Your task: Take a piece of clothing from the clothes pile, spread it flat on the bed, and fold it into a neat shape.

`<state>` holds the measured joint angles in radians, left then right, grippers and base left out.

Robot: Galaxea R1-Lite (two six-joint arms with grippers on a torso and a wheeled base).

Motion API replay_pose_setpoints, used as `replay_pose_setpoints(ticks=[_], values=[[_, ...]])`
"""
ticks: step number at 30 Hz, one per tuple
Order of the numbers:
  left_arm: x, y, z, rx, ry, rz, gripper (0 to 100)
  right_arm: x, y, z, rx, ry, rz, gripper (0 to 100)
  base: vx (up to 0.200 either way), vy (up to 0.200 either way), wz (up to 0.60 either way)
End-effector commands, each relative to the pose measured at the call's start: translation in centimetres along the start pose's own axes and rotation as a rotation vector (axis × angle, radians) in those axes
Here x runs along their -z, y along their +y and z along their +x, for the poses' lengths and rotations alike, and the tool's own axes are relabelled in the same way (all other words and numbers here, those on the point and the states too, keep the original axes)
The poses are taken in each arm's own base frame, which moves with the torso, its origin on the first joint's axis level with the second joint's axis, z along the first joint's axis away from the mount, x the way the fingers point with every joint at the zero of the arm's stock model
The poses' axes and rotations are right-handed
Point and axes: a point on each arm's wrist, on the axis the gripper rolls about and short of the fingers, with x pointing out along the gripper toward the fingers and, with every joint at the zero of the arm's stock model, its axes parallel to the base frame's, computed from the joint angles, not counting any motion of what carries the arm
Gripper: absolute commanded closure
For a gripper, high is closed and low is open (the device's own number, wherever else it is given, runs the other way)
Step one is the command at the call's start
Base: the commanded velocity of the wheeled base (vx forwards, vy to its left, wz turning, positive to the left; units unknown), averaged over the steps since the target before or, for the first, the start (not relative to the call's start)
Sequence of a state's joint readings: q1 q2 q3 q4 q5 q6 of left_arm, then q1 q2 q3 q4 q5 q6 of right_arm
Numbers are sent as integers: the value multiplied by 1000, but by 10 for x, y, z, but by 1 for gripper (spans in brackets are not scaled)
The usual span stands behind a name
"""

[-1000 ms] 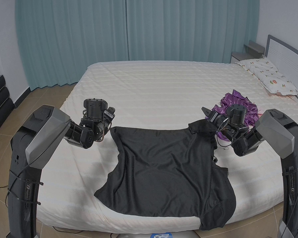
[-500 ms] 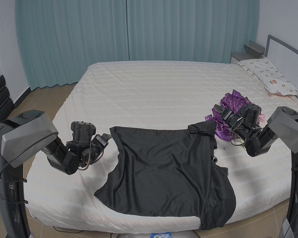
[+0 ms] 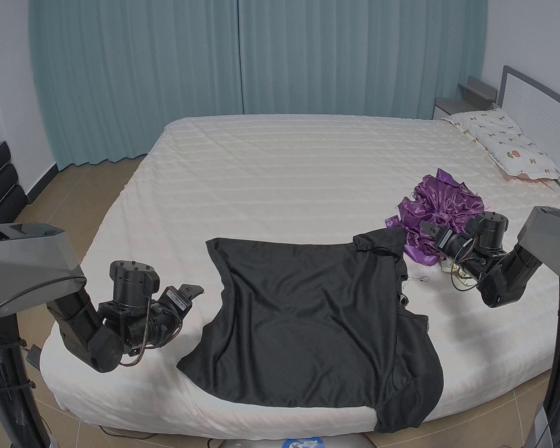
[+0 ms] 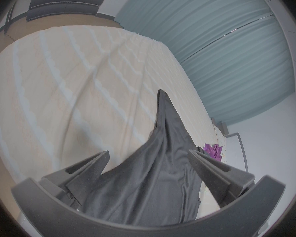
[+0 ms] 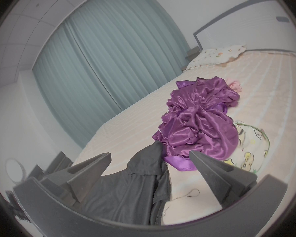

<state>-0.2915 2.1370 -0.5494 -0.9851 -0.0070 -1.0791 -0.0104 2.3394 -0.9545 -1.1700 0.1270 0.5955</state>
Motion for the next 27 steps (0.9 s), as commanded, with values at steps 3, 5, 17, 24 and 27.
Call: replay_pose_setpoints(ticks=[3, 5, 17, 24, 27], values=[[11, 8, -12, -7, 73, 1, 0, -14, -15, -49, -19, 82, 146, 0, 0, 0, 0], [13, 9, -12, -8, 88, 2, 0, -5, -20, -55, 5, 112, 156, 0, -100, 0, 0], [20, 12, -7, -31, 100, 21, 0, 34, -23, -61, 25, 209, 158, 0, -83, 0, 0], [22, 17, 8, -67, 70, 28, 0, 36, -24, -60, 29, 216, 153, 0, 0, 0, 0], [28, 18, 18, -92, 55, 41, 0, 38, -25, -61, 30, 222, 123, 0, 0, 0, 0]])
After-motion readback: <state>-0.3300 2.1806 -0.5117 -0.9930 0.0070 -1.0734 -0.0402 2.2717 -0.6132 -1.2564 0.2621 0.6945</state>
